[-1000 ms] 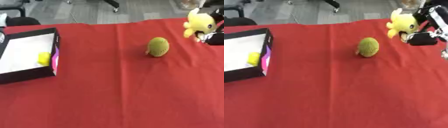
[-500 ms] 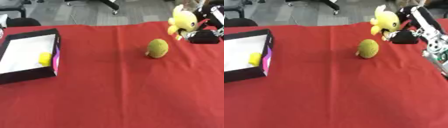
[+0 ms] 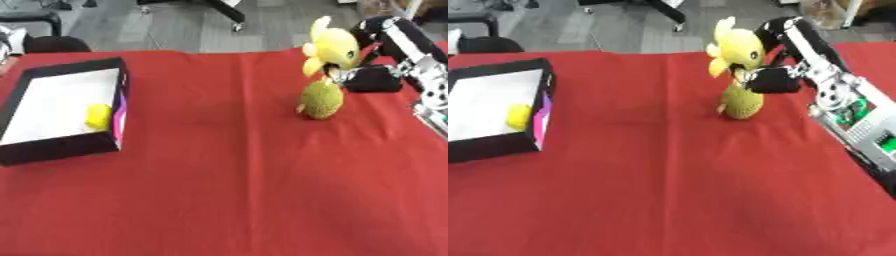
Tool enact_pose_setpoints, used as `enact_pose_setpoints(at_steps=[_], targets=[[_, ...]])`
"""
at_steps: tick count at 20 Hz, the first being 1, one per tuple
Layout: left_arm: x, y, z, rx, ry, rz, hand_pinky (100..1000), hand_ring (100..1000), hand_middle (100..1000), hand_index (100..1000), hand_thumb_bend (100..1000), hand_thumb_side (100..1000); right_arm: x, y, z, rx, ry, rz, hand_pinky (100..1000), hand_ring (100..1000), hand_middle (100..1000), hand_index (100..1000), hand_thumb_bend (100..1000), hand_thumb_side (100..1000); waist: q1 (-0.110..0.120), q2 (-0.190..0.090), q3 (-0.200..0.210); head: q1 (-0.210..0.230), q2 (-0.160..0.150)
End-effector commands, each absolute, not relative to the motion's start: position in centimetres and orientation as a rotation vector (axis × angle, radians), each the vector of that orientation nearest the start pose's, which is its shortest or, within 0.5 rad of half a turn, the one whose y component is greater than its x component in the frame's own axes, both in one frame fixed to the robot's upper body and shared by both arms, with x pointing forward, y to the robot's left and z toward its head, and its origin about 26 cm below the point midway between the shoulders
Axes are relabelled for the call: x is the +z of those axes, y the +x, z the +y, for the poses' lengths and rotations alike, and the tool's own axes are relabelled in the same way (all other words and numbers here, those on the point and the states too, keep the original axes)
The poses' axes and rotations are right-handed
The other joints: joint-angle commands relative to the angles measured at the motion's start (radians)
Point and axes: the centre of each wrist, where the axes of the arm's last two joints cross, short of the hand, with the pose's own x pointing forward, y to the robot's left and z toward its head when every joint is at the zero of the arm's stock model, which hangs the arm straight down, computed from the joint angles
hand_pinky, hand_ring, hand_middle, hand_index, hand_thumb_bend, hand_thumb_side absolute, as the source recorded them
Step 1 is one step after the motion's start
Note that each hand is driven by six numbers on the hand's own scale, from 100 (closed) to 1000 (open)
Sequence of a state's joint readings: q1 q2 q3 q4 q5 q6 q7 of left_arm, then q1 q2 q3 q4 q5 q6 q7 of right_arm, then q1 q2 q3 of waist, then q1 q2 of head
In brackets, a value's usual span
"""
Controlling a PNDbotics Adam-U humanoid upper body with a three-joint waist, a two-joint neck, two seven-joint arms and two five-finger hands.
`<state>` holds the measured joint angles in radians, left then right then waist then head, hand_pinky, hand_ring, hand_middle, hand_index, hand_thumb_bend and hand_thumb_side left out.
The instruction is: Pick up the objects with one hand, pass them to the other hand, and then place them into the box on the other side of the table.
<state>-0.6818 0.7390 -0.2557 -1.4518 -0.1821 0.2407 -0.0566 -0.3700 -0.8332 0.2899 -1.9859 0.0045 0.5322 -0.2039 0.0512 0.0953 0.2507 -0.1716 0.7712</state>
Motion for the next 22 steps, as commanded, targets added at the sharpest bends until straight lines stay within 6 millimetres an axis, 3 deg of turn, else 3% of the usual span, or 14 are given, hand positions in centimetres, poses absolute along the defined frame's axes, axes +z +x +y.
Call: enact_pose_setpoints(at_steps=[1, 10, 22], targets=[[26.3, 38.9, 30.5, -0.925, 0.745, -1.767, 820, 690, 650, 771, 100, 510, 22.8, 29.5, -26.1, 0.719, -0.708, -1.722, 461, 599, 393, 493, 133, 100, 0.002, -0.031, 0.006, -0.008, -0.001], [29.6, 37.1, 24.5, -1.249, 0.575, -1.827, 817, 712, 669, 779, 100, 459, 22.7, 29.7, -24.2, 0.709, -0.707, -1.743, 457, 600, 394, 493, 116, 100, 0.016, -0.039, 0.028, -0.026, -0.001], [29.6, 36.6, 17.2, -1.574, 0.376, -1.686, 819, 729, 689, 798, 100, 557, 22.4, 29.7, -22.0, 0.705, -0.719, -1.782, 460, 602, 396, 495, 112, 100, 0.028, -0.041, 0.043, -0.069, -0.001]])
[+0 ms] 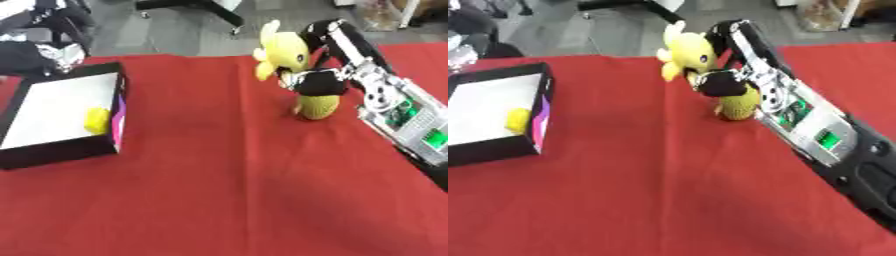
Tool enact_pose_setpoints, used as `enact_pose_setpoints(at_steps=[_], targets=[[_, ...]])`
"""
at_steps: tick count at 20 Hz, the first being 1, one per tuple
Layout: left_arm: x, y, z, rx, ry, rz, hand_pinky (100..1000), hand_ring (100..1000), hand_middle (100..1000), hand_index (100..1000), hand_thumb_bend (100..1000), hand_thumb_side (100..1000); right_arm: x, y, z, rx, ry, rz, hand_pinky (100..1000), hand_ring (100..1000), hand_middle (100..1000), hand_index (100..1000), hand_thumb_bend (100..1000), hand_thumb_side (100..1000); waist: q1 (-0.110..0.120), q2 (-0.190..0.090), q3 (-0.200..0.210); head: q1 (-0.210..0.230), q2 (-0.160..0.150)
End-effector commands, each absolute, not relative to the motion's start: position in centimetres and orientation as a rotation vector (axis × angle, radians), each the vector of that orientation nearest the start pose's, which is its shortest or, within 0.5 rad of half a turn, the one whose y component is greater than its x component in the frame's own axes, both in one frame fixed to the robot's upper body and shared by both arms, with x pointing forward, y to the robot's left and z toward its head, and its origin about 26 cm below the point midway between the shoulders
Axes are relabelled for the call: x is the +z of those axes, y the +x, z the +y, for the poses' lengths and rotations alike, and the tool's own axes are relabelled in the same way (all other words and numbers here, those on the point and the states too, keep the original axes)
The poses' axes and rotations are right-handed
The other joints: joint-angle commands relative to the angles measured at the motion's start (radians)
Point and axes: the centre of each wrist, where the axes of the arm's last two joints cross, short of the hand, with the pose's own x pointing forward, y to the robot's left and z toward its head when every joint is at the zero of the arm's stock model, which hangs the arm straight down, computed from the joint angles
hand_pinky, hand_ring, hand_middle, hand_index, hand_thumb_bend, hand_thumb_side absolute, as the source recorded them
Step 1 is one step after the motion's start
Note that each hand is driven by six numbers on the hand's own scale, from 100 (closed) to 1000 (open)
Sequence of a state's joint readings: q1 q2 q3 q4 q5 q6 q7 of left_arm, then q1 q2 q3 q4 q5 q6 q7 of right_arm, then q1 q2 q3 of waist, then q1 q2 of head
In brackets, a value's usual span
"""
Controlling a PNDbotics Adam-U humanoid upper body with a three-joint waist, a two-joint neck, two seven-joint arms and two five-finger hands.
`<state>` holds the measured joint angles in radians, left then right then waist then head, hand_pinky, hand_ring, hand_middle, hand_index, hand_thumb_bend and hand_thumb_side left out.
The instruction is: Pick up the objects with one hand, pass them to the other hand, and then place them into the box on the other side of the table.
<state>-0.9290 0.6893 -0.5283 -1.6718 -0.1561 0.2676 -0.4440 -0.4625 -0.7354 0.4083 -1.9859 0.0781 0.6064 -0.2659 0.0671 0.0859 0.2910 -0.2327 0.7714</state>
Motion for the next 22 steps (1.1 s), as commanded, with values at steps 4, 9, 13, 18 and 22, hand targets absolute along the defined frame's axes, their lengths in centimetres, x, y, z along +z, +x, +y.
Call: enact_pose_setpoints(at_steps=[4, 9, 13, 18, 22], targets=[[28.6, 36.8, 15.1, -1.623, 0.335, -1.629, 821, 735, 712, 838, 100, 622, 22.5, 29.7, -21.4, 0.718, -0.703, -1.795, 465, 603, 398, 497, 115, 100, 0.017, -0.032, 0.006, -0.017, -0.001], [28.0, 36.8, 13.5, -1.631, 0.3, -1.605, 827, 738, 718, 844, 100, 673, 22.3, 29.7, -21.0, 0.742, -0.715, -1.796, 465, 602, 397, 496, 125, 100, 0.021, -0.03, 0.009, -0.022, -0.001], [28.3, 36.2, 12.5, -1.63, 0.265, -1.615, 830, 740, 721, 842, 100, 693, 22.2, 29.7, -20.7, 0.752, -0.722, -1.803, 465, 601, 396, 494, 130, 100, 0.024, -0.027, 0.012, -0.031, -0.001], [28.1, 35.8, 11.3, -1.592, 0.298, -1.624, 834, 750, 733, 849, 100, 633, 22.1, 29.6, -20.2, 0.767, -0.748, -1.829, 469, 600, 395, 493, 139, 100, 0.026, -0.025, 0.014, -0.036, -0.001], [27.5, 35.8, 10.7, -1.562, 0.326, -1.633, 833, 749, 731, 843, 100, 615, 21.9, 29.5, -19.8, 0.789, -0.757, -1.83, 470, 600, 394, 493, 148, 100, 0.027, -0.023, 0.013, -0.038, -0.001]])
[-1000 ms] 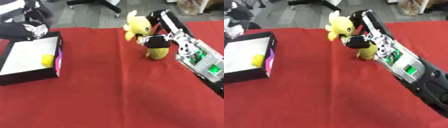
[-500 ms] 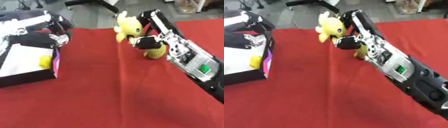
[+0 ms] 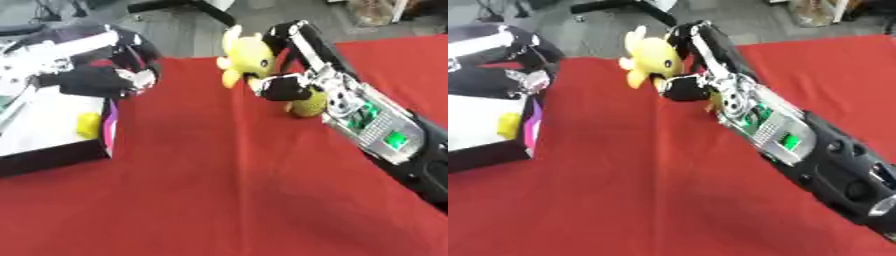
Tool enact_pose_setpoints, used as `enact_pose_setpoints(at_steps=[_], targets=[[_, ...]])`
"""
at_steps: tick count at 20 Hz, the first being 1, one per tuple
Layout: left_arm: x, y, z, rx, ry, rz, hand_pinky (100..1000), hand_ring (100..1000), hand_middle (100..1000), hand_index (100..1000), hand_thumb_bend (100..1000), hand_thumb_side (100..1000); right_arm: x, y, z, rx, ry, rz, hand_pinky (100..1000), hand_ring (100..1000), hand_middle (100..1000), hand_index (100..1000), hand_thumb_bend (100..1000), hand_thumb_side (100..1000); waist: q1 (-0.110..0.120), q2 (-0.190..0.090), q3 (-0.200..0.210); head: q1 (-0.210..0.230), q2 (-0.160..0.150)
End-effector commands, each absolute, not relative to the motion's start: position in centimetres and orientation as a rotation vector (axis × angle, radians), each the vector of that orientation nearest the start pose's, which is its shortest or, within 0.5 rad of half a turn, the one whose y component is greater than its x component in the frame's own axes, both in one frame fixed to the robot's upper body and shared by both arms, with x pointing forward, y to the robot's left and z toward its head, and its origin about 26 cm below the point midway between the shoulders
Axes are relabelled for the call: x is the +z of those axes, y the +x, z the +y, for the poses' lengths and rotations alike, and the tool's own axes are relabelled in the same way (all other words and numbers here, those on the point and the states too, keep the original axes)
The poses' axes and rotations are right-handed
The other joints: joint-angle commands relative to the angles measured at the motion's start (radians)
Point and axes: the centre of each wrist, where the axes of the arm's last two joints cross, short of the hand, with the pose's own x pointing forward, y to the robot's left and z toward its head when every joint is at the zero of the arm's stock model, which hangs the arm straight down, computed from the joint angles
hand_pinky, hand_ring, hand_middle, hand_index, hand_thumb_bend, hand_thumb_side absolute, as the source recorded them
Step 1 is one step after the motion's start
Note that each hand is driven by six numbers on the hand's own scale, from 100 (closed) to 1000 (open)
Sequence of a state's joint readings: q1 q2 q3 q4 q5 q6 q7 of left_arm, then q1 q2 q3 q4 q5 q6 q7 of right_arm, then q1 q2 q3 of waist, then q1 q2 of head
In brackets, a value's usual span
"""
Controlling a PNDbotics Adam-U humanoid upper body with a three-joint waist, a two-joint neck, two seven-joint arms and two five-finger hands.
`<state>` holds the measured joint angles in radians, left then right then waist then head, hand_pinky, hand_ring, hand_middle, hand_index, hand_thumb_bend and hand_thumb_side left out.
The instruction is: Pick up the objects with one hand, pass them to the other hand, and then place them into the box on the other side of the table.
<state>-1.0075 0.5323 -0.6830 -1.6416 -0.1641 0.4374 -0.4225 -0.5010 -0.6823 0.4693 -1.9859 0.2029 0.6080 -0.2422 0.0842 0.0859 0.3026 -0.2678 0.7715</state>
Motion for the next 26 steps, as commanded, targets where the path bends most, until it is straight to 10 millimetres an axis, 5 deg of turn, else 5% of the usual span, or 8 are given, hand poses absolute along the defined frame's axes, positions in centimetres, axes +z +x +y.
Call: enact_pose_setpoints(at_steps=[1, 15, 21, 26], targets=[[27.4, 35.8, 10.5, -1.559, 0.327, -1.634, 833, 749, 731, 843, 100, 614, 21.8, 29.5, -19.7, 0.797, -0.756, -1.829, 470, 600, 394, 493, 150, 100, 0.01, -0.022, 0.0, -0.003, -0.001], [27.2, 35.4, 9.1, -1.597, 0.265, -1.675, 844, 754, 734, 851, 100, 759, 20.7, 29.2, -19.7, 0.897, -0.744, -1.839, 472, 596, 393, 492, 177, 100, 0.012, -0.013, -0.002, -0.006, -0.001], [27.3, 34.9, 9.0, -1.639, 0.228, -1.679, 850, 762, 740, 853, 217, 899, 20.4, 29.1, -19.9, 0.905, -0.745, -1.838, 470, 595, 392, 491, 174, 100, 0.012, -0.011, -0.001, -0.004, -0.001], [27.6, 34.3, 8.8, -1.676, 0.204, -1.674, 853, 765, 741, 855, 264, 932, 20.4, 29.1, -19.8, 0.907, -0.741, -1.837, 469, 596, 391, 491, 178, 100, 0.012, -0.01, 0.001, -0.004, -0.001]])
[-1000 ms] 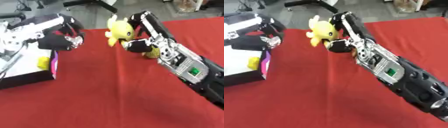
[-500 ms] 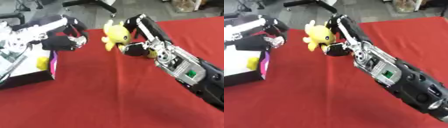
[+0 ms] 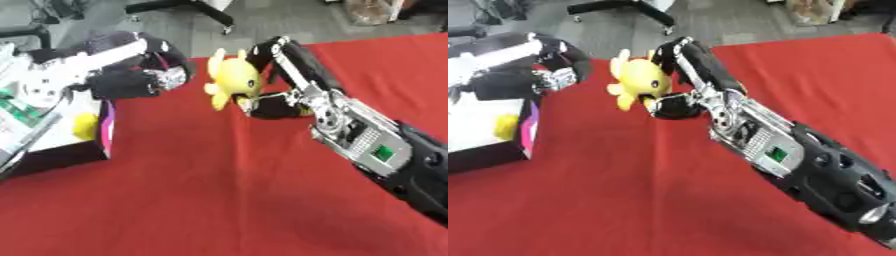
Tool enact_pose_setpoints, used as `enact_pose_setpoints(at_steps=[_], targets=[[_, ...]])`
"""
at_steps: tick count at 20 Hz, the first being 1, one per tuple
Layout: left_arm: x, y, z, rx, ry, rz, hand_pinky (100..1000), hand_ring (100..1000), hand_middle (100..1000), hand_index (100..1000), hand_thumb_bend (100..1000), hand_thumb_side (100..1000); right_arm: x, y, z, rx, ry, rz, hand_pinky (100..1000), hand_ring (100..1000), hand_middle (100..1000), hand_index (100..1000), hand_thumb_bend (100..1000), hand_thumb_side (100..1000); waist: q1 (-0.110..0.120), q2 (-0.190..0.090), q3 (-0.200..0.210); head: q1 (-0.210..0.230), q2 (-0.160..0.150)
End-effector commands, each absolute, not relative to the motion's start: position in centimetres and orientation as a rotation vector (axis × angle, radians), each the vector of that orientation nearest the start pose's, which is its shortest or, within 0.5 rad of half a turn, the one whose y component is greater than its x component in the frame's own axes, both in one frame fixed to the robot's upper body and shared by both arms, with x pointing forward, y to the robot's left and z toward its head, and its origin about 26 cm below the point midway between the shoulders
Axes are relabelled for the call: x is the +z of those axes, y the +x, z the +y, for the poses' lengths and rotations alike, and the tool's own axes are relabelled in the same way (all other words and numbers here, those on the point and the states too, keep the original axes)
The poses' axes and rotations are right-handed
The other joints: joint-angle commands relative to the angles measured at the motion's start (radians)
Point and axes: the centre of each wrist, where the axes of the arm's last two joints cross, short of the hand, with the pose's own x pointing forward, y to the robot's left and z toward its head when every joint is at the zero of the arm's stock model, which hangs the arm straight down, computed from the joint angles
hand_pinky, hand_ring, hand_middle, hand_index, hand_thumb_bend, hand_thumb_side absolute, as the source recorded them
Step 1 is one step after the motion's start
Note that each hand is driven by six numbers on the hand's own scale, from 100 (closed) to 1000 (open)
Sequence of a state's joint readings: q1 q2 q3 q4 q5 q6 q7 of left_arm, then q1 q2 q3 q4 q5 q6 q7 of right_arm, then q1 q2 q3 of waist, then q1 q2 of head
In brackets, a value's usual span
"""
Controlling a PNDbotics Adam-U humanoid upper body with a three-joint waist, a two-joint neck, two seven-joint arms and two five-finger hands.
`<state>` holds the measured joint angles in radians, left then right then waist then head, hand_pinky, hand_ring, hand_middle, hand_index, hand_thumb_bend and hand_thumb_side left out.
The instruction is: Pick up the objects with one hand, pass them to the other hand, and then place them into the box on the other side of the table.
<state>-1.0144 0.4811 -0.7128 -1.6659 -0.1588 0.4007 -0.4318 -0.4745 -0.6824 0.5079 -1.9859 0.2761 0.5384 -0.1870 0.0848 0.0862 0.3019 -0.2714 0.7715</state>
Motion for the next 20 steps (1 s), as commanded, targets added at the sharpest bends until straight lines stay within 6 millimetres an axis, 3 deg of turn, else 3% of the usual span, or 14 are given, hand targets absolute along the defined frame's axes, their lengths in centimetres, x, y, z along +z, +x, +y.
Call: enact_pose_setpoints(at_steps=[1, 12, 20], targets=[[27.7, 34.2, 8.7, -1.679, 0.2, -1.674, 853, 765, 741, 855, 268, 933, 20.4, 29.1, -19.8, 0.907, -0.74, -1.838, 468, 597, 391, 490, 178, 100, 0.011, -0.01, 0.002, -0.001, -0.001], [27.5, 33.9, 7.6, -1.685, 0.156, -1.666, 856, 768, 743, 858, 231, 962, 20.5, 29.1, -19.5, 0.923, -0.728, -1.852, 468, 597, 391, 490, 184, 100, 0.01, -0.01, 0.003, -0.003, -0.001], [26.9, 34.3, 7.0, -1.709, 0.172, -1.64, 859, 777, 749, 859, 264, 933, 20.7, 29.2, -19.3, 0.934, -0.722, -1.869, 466, 594, 390, 489, 186, 100, 0.012, -0.009, 0.001, -0.002, -0.001]])
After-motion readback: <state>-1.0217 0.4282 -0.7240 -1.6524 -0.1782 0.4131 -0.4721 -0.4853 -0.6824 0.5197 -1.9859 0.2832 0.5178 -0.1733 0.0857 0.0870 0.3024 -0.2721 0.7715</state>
